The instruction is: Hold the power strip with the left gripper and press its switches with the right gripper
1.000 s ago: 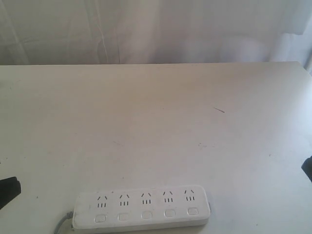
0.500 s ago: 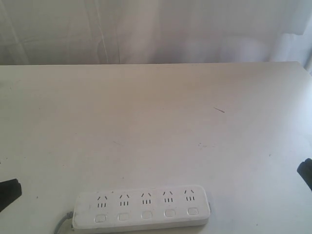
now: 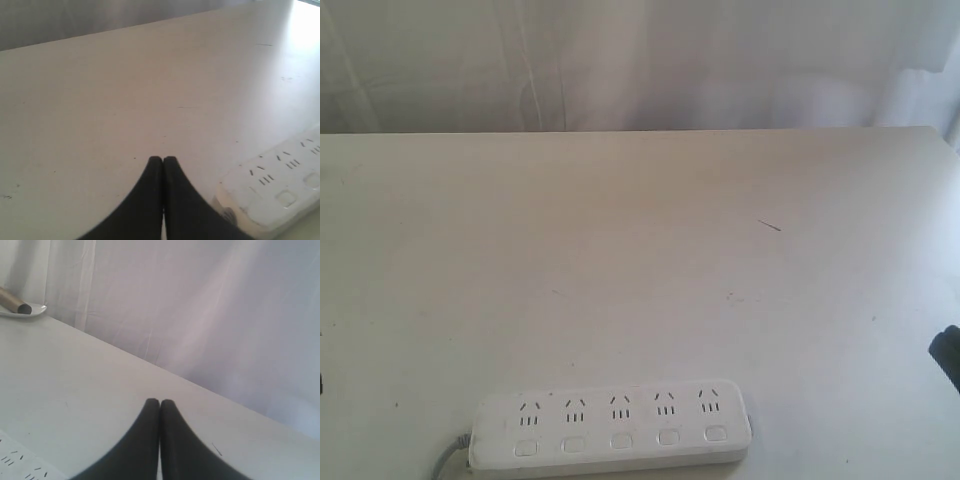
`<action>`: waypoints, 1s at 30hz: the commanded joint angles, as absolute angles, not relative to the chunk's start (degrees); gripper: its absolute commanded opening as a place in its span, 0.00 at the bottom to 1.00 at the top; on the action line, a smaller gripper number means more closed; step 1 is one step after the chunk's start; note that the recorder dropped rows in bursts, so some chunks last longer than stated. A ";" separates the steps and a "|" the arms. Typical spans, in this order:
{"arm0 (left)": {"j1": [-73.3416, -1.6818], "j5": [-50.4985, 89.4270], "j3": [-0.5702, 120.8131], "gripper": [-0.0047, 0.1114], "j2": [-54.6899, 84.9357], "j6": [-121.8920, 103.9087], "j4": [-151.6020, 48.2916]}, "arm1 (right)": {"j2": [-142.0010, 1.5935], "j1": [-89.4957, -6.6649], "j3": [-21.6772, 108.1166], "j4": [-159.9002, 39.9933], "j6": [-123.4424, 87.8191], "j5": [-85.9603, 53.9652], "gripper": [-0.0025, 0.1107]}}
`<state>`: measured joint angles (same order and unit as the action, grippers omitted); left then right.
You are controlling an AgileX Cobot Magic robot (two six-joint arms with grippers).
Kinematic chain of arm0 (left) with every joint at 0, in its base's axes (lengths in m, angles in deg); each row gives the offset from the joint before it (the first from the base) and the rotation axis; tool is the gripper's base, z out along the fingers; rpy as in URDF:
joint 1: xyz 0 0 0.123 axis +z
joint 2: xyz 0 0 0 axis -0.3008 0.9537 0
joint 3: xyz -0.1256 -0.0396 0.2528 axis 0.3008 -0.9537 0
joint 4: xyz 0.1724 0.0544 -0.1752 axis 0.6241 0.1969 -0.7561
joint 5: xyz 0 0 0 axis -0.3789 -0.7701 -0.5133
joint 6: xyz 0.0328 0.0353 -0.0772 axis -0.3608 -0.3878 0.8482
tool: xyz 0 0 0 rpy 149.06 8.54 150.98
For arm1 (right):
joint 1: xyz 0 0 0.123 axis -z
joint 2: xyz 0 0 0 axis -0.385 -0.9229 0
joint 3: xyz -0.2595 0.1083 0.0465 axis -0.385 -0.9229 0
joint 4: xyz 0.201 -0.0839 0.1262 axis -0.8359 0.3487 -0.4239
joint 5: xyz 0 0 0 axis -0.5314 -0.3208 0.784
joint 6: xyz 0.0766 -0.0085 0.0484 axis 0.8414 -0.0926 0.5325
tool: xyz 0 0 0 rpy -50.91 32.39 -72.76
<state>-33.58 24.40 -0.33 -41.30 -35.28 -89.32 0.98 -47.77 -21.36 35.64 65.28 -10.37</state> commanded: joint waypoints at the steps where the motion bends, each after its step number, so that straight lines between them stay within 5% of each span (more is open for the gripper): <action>1: -24.86 19.16 -0.57 0.04 -43.56 -33.87 -89.05 | 0.81 -47.47 -21.68 36.09 65.61 -9.56 0.02; 7: -14.44 11.65 -0.57 0.04 -49.73 -33.87 -91.42 | 0.81 -47.47 -21.68 36.09 65.61 -9.56 0.02; 20: -14.31 1.37 -0.57 0.04 -50.25 -70.07 -120.87 | 0.81 -47.47 -21.68 36.09 65.61 -9.48 0.02; 30: -14.31 17.94 -0.57 0.04 -50.34 -44.90 -99.55 | 0.81 -47.47 -21.68 36.09 65.61 -9.40 0.02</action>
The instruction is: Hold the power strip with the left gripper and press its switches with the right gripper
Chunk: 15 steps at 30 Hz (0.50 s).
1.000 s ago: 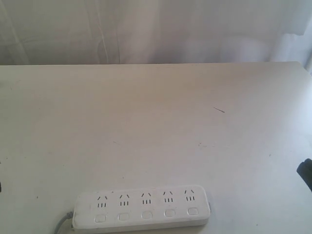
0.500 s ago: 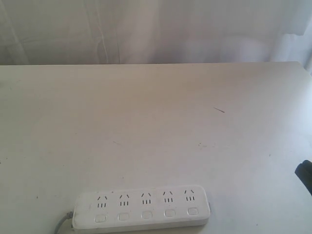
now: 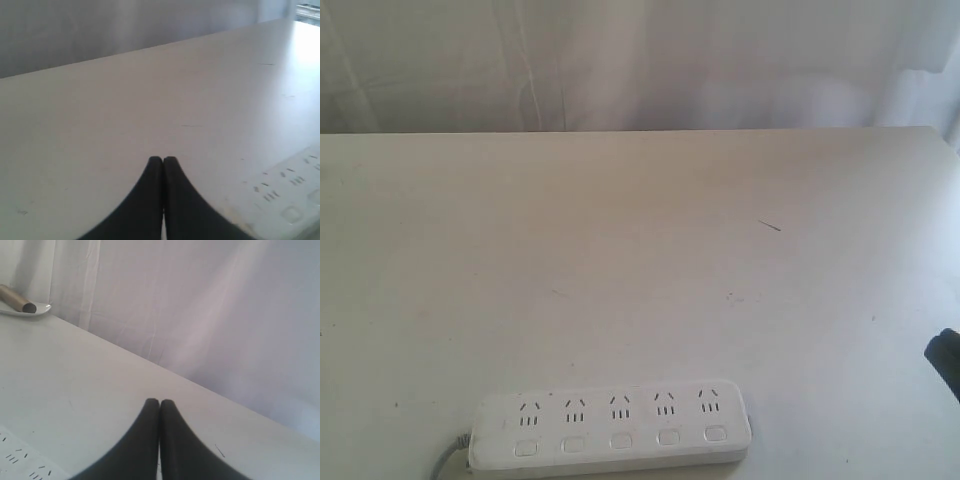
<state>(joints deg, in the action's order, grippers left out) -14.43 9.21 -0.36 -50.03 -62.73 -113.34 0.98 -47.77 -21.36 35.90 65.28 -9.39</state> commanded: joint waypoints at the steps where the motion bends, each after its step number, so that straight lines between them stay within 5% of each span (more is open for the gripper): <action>1: -14.31 19.12 -0.57 0.04 -50.34 -37.70 -94.07 | 0.81 -47.47 -21.68 36.09 65.61 -9.40 0.02; 15: -14.31 13.07 -0.57 0.04 -50.34 12.82 -47.19 | 0.81 -47.47 -21.68 35.97 66.23 -9.42 0.02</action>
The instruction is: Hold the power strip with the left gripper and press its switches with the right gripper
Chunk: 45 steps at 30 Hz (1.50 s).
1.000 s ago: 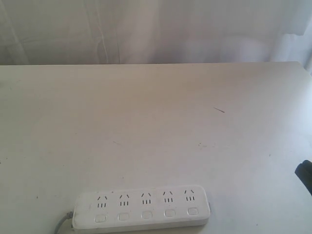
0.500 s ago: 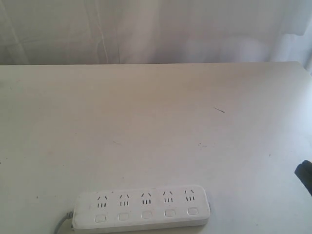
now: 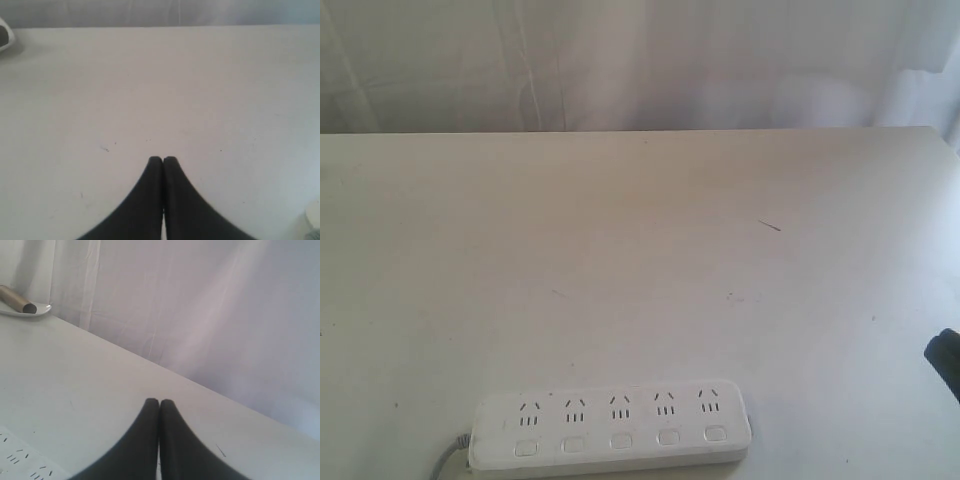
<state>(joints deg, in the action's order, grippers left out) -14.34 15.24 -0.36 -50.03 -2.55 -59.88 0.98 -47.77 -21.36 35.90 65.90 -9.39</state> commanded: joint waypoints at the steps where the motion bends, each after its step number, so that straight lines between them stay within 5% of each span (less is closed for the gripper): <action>1: -14.31 12.69 -0.57 0.04 -50.34 14.99 -45.88 | 0.81 -47.47 -21.68 35.97 66.23 -9.42 0.02; 30: -14.31 5.86 -0.57 0.04 -50.34 34.82 -41.84 | 0.81 -47.47 -21.68 35.97 66.23 -9.42 0.02; 40: -14.31 5.86 -0.57 0.04 -50.34 -7.42 -41.96 | 0.81 -47.47 -21.68 35.97 66.23 -9.42 0.02; 45: -14.31 5.86 -0.57 0.04 -50.34 -10.94 -43.66 | 0.81 -47.47 -21.68 35.97 66.23 -9.42 0.02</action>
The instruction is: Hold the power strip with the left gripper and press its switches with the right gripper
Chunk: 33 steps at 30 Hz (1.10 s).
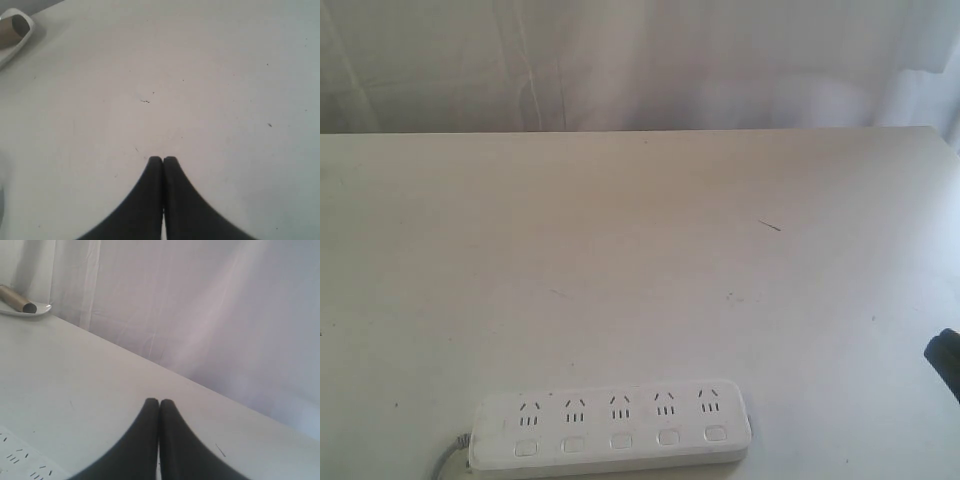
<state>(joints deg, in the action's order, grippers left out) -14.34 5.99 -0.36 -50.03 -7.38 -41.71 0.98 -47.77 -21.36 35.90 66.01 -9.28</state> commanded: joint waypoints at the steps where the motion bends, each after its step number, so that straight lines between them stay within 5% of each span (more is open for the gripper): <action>1: -14.31 5.86 -0.57 0.04 -50.34 -10.94 -44.79 | 0.81 -47.47 -21.68 35.97 66.23 -9.42 0.02; 33: -14.31 6.10 -0.57 0.04 -50.34 -10.94 -49.64 | 1.19 -43.50 -21.68 34.18 68.13 -9.49 0.02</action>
